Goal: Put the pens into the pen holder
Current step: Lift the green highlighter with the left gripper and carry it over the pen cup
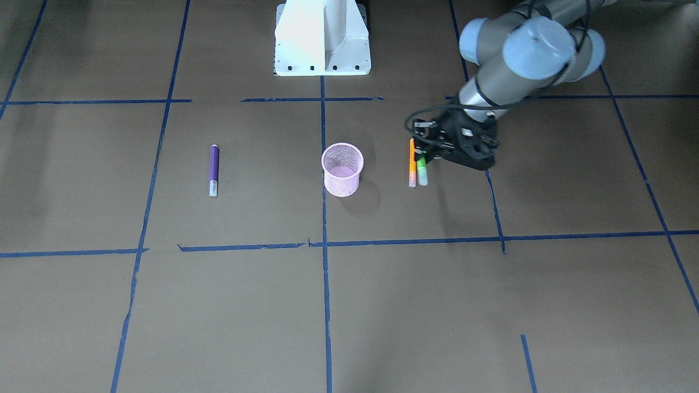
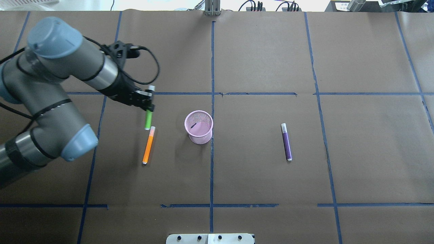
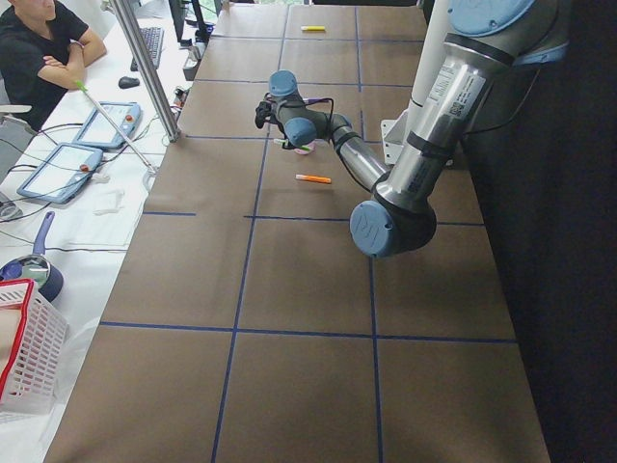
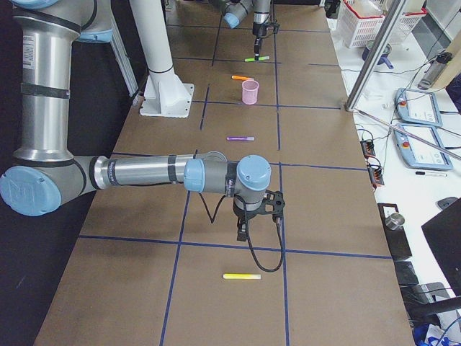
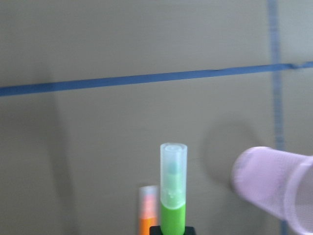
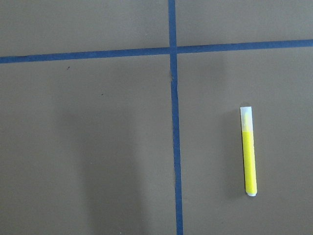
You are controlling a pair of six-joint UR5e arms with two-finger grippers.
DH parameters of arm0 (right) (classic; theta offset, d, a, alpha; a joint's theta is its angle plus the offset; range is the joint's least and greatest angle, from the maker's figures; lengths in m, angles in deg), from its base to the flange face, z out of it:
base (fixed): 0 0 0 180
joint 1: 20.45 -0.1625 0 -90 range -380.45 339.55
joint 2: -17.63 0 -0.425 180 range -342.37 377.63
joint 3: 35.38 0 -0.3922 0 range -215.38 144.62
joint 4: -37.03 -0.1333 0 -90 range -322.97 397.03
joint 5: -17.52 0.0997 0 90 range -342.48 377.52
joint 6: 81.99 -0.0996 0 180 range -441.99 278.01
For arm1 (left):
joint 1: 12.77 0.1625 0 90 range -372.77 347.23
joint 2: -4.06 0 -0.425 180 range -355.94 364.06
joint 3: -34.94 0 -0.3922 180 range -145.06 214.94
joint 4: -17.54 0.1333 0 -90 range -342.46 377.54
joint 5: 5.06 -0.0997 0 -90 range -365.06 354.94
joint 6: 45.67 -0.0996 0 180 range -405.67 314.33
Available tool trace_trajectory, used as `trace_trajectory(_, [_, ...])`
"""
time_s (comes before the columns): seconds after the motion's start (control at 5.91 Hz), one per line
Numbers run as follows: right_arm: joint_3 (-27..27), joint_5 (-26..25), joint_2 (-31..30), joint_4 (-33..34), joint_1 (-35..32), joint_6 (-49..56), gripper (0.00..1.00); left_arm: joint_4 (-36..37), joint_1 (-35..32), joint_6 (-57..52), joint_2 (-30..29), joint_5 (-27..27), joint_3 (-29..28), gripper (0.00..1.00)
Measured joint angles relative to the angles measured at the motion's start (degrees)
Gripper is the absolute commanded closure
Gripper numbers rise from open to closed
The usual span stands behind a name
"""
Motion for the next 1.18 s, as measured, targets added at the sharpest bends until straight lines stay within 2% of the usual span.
trace_trajectory(0.17, [0.0,0.0,0.0,0.0,0.1,0.0,0.00,-1.6,3.9,-1.2,-2.3,-6.2,1.1,1.00])
trace_trajectory(0.51, [-0.1,-0.1,0.1,0.0,0.1,0.0,0.00,-13.6,11.6,-2.5,-2.9,-23.7,1.2,1.00])
trace_trajectory(0.68, [-0.2,-0.1,0.1,0.0,0.1,0.0,0.00,-17.7,13.8,-2.6,-2.9,-30.2,0.5,0.96])
trace_trajectory(0.85, [-0.2,-0.1,0.1,0.0,0.1,0.0,0.00,-20.6,16.0,-2.8,-1.9,-35.9,0.2,0.96])
trace_trajectory(1.01, [-0.2,-0.1,0.1,0.0,0.1,0.0,0.00,-23.3,17.8,-2.8,-0.6,-39.7,-0.3,0.91])
trace_trajectory(1.18, [-0.2,-0.1,0.1,0.0,0.1,0.0,0.00,-24.6,18.4,-2.8,-0.1,-41.2,-1.0,0.90])
